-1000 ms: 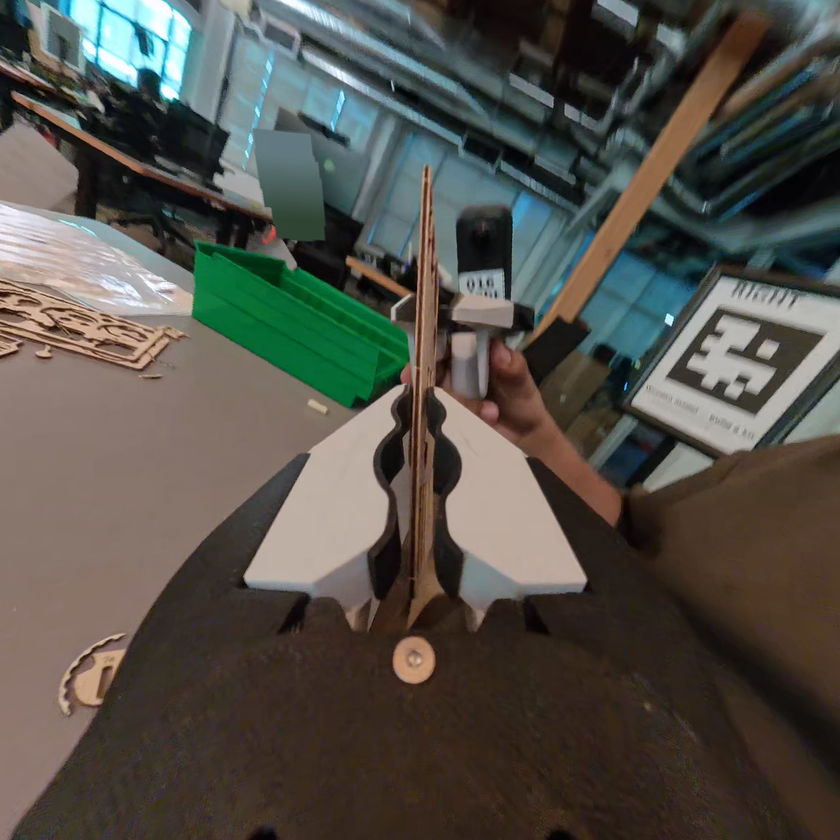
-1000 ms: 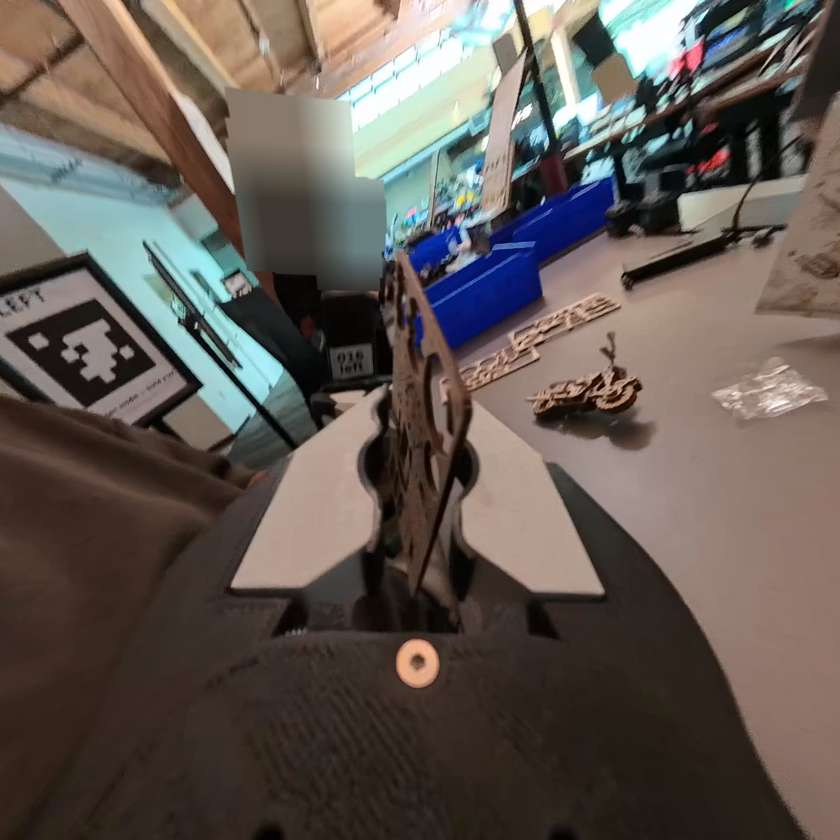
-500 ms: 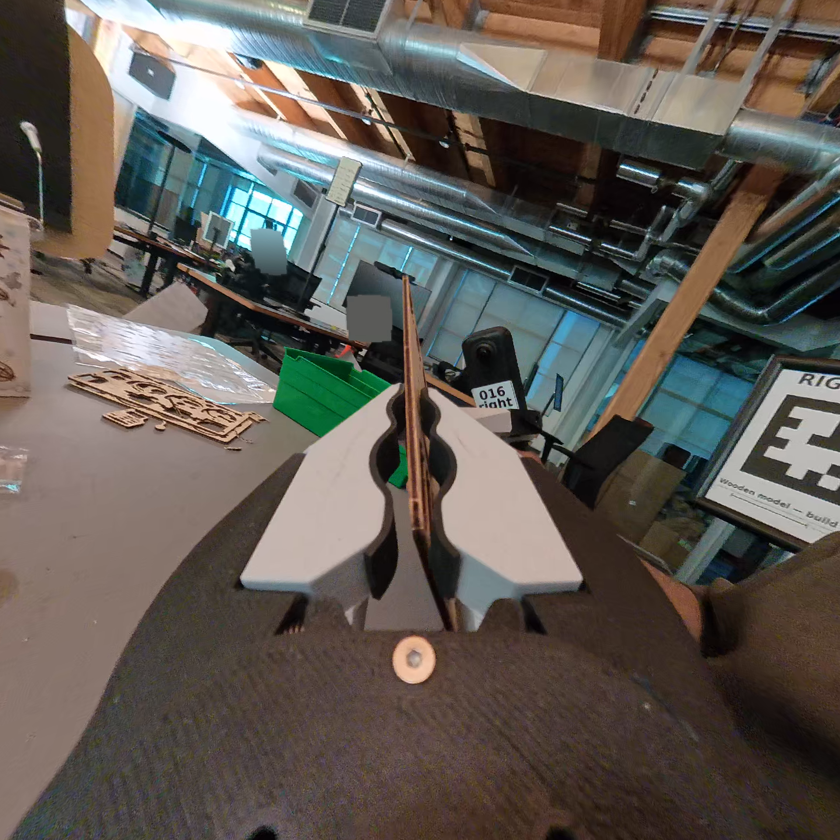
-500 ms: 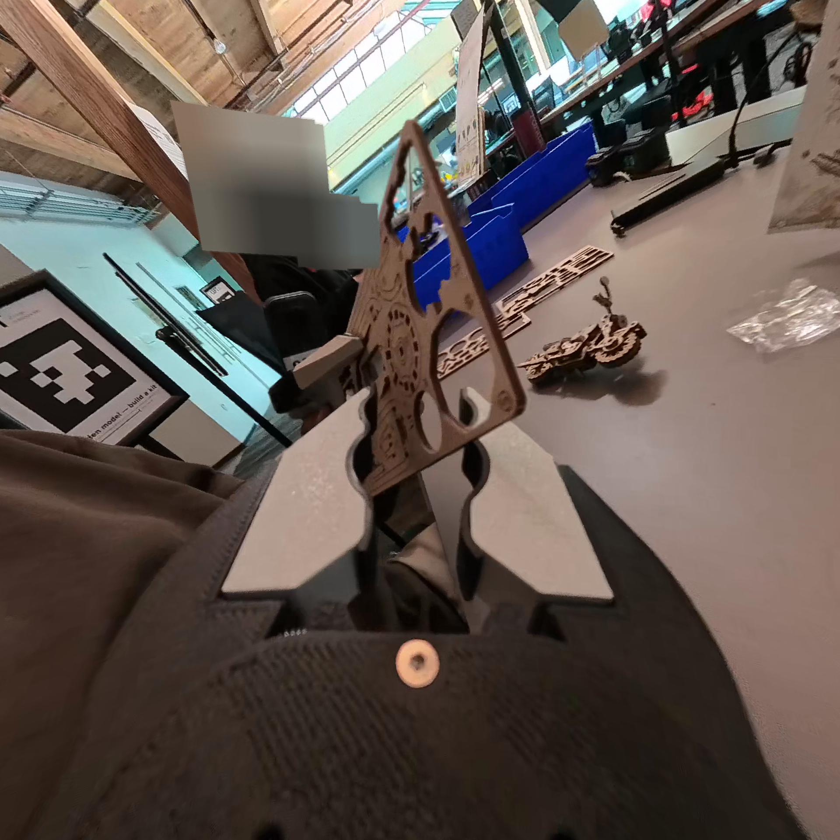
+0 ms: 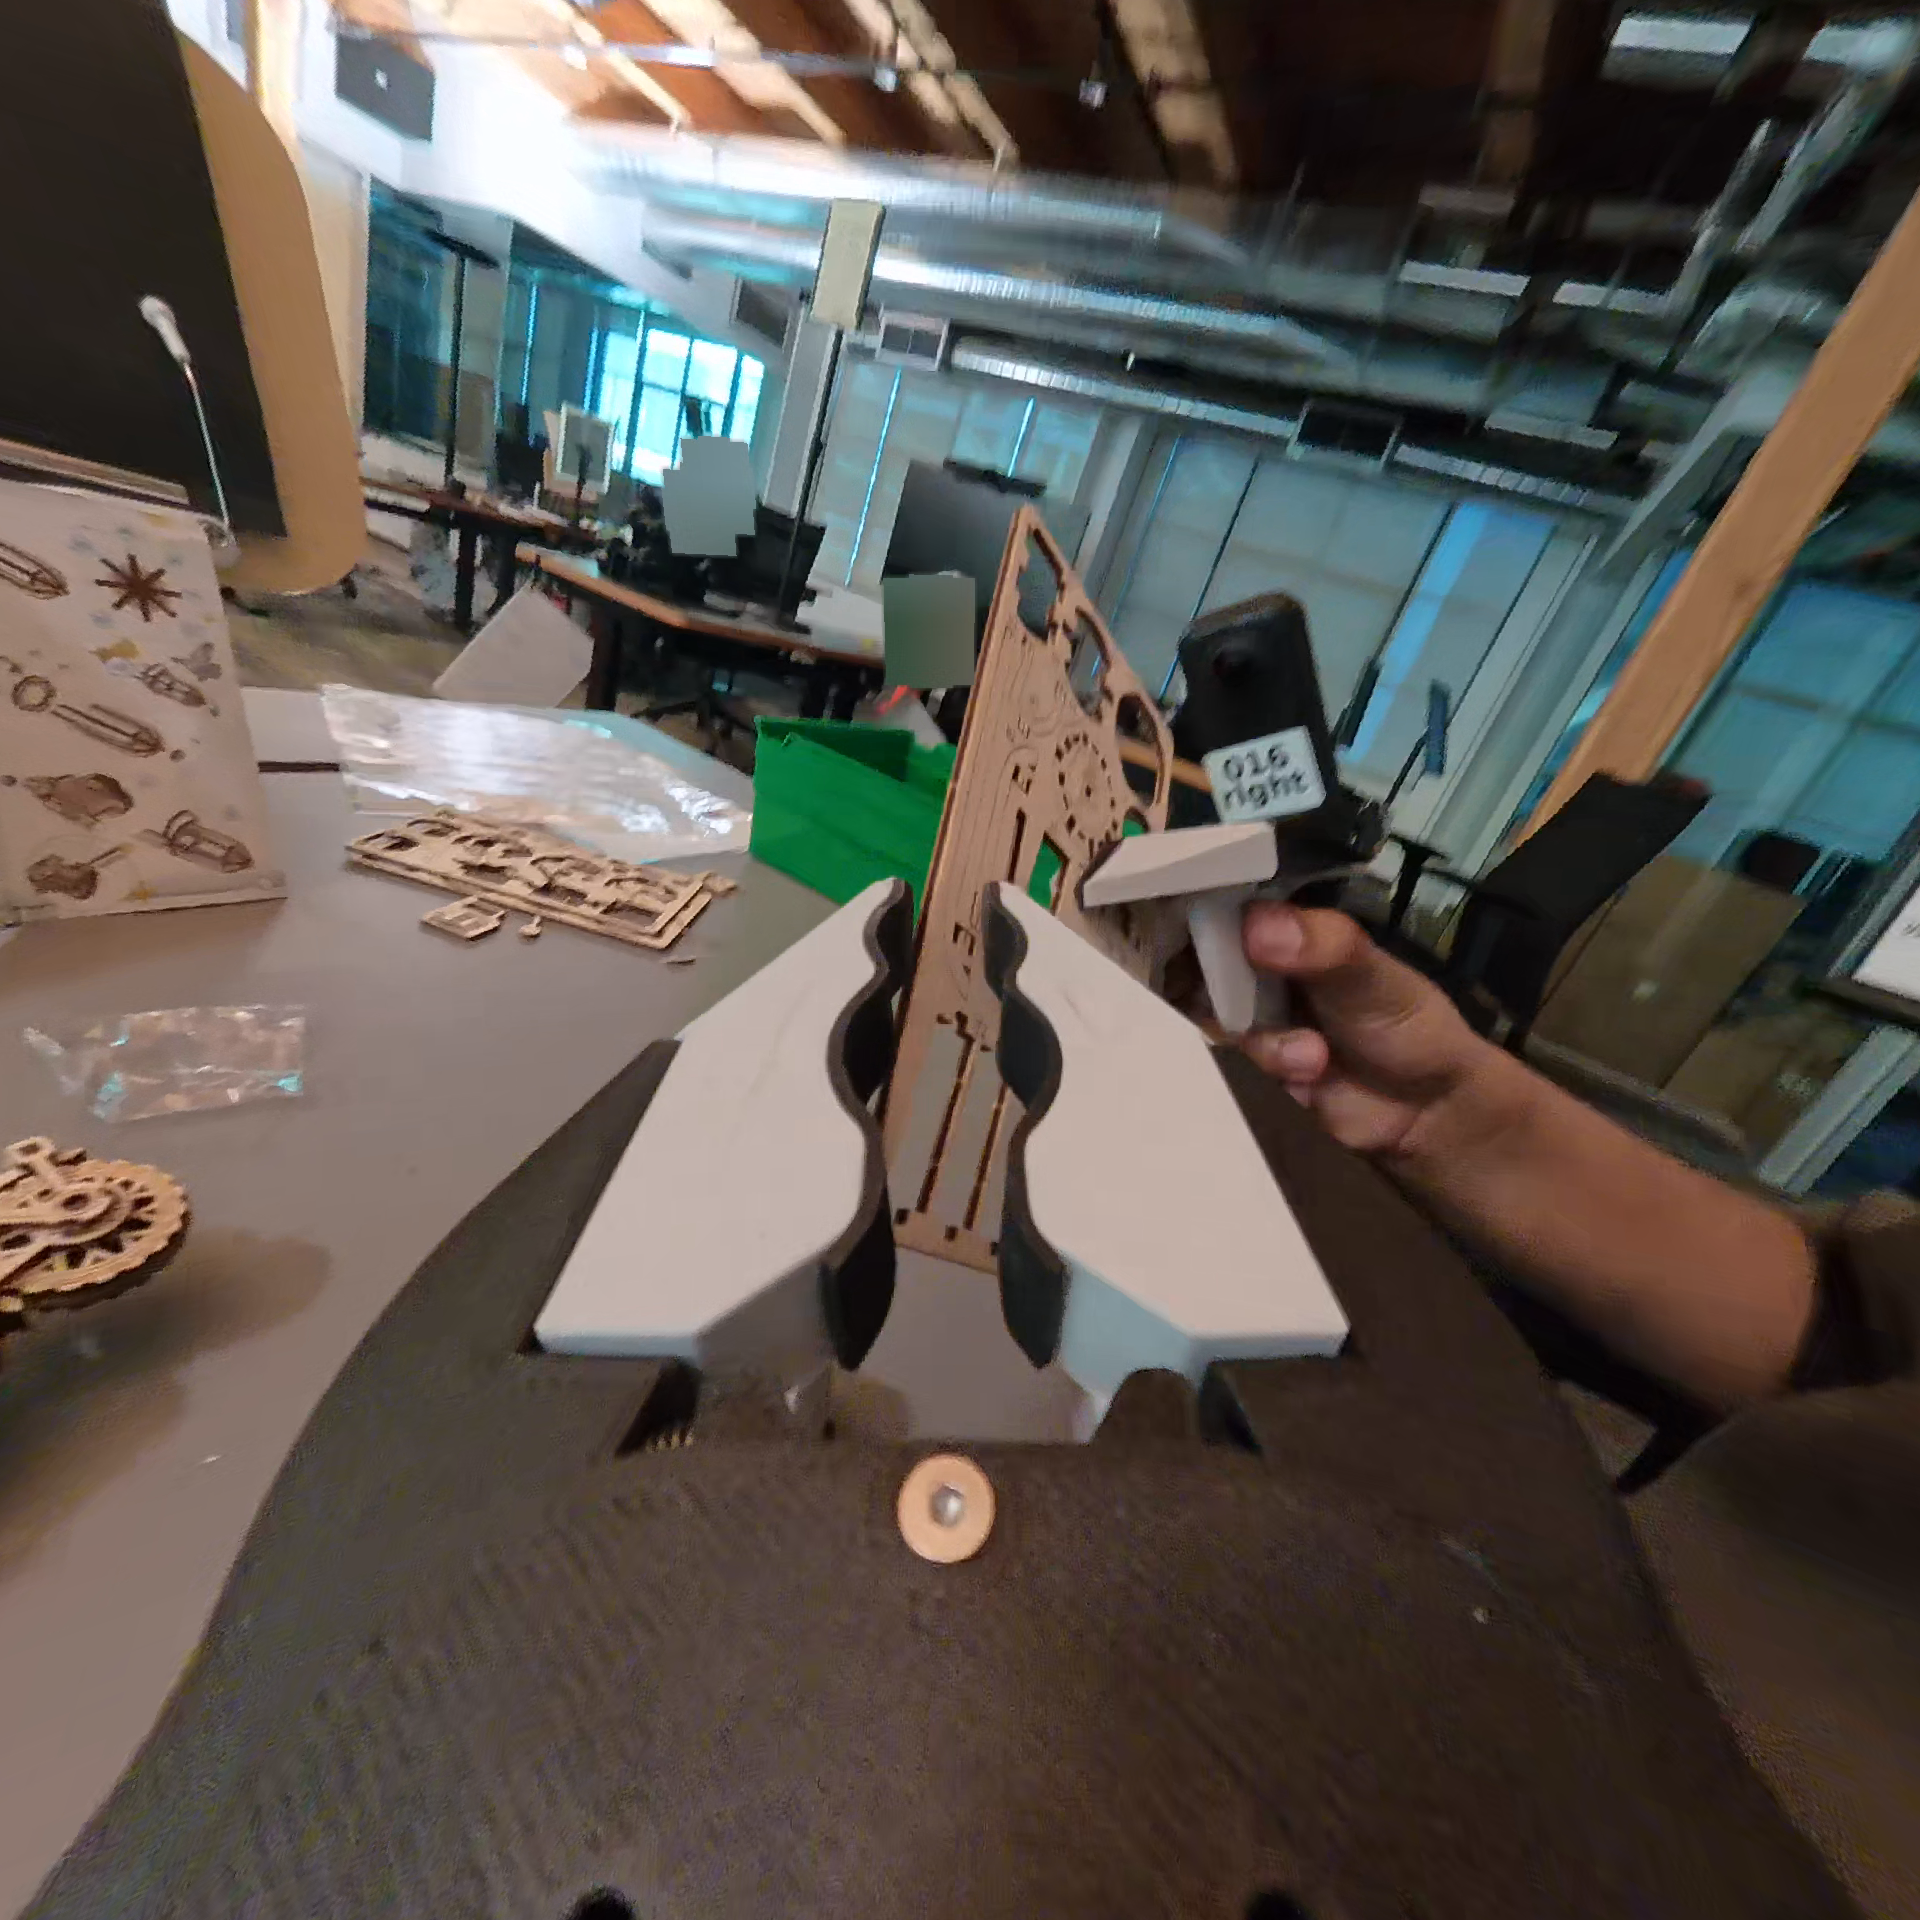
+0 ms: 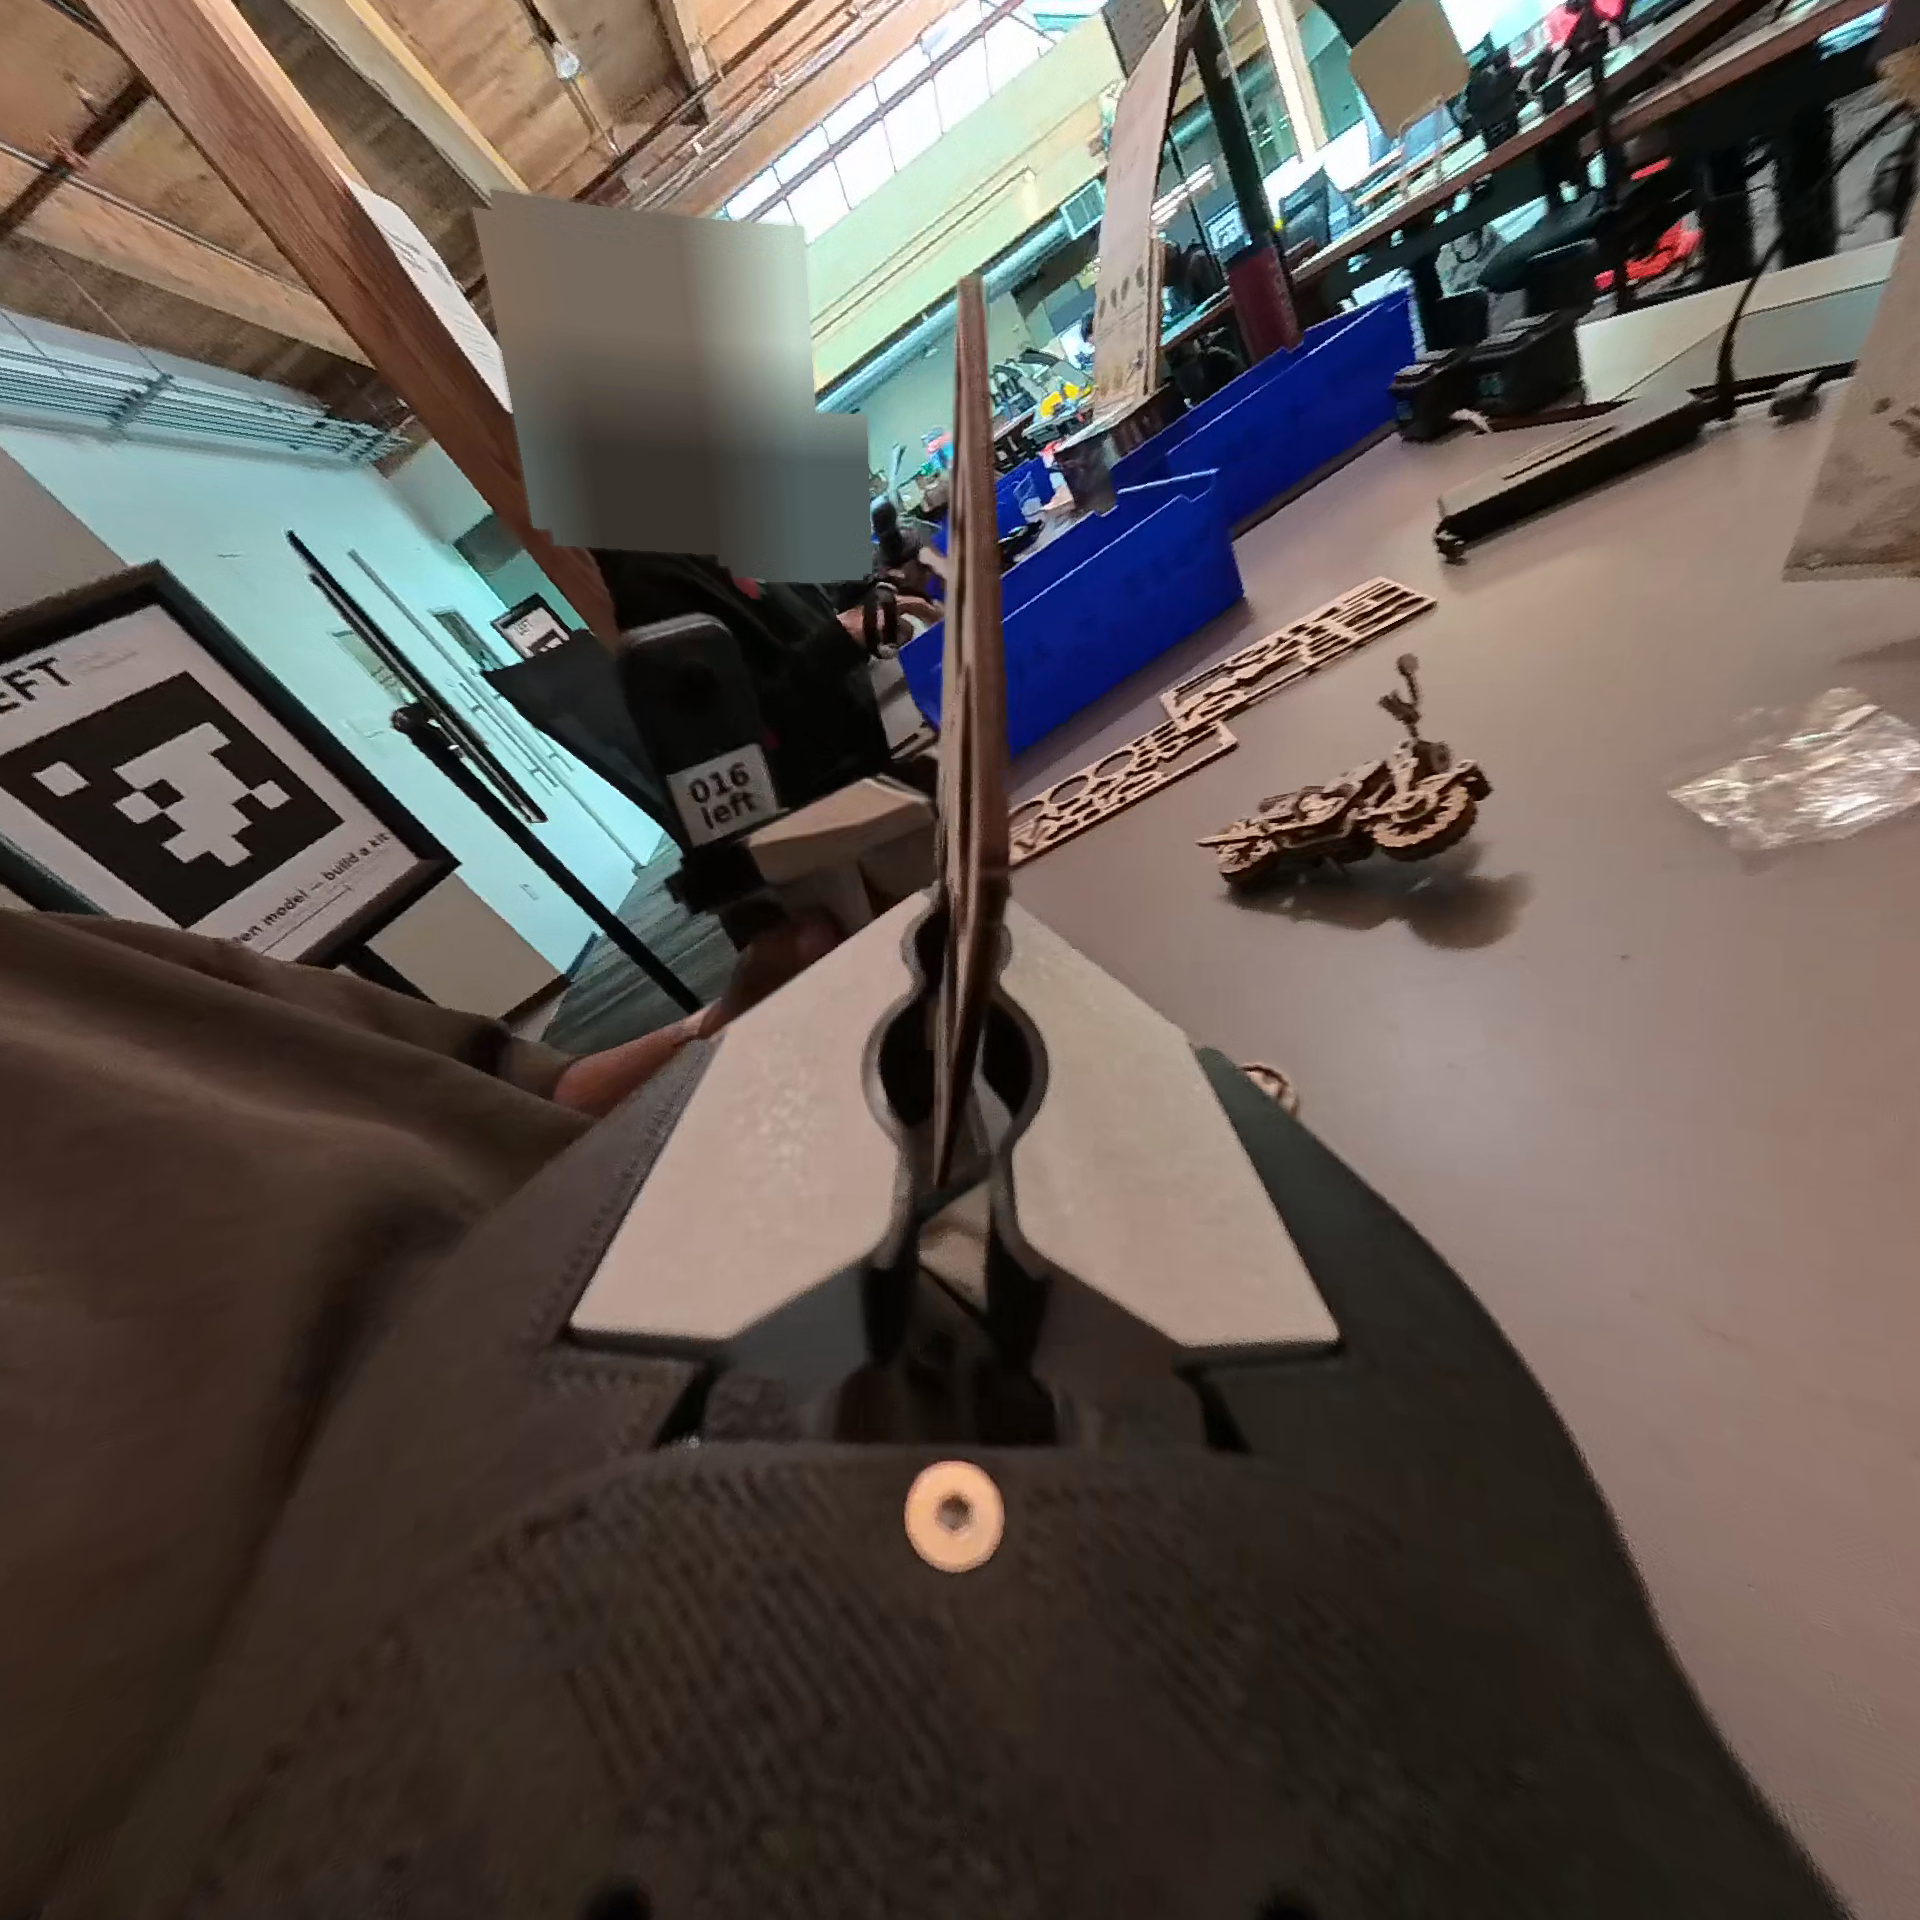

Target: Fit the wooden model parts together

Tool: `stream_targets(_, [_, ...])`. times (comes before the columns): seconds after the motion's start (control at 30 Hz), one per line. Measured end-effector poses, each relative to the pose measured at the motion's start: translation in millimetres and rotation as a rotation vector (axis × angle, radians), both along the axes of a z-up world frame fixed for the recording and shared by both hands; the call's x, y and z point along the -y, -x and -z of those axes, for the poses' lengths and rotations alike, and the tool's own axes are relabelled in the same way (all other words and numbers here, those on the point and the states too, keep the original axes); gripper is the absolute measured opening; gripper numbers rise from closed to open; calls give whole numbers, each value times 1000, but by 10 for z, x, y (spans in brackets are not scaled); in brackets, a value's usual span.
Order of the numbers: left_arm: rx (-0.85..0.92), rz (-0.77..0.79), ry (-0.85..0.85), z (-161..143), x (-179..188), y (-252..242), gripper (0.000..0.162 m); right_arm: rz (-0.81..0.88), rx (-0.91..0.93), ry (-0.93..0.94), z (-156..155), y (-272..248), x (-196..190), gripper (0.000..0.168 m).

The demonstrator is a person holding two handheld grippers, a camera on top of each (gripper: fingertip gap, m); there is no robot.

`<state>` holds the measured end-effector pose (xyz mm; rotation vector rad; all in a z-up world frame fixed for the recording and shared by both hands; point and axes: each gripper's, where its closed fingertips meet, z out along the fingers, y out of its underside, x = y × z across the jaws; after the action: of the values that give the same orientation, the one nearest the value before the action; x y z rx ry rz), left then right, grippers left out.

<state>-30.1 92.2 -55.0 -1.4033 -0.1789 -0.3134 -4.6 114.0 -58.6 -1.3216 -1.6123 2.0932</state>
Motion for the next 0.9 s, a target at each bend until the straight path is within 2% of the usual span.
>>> stream_targets(0.23, [-21,6,48,93,-29,7,11,36,-16,-99,27,7,-25,1])
stream_targets(0.33, [-37,-84,20,52,-4,97,26,116,-44,-129,-48,20,-136,0])
stream_targets(0.43, [-191,-134,24,28,-16,6,32,292,-49,-171,-102,90,-383,0])
stream_targets(0.53, [-383,-149,110,129,-135,-229,42,421,-19,-165,-125,155,-453,0])
stream_targets(0.7, [-485,-201,318,402,-334,-409,64,571,27,-170,-72,233,-324,0])
stream_targets(0.9, [-535,-334,333,378,-296,-247,72,556,62,-137,-34,240,-13,1])
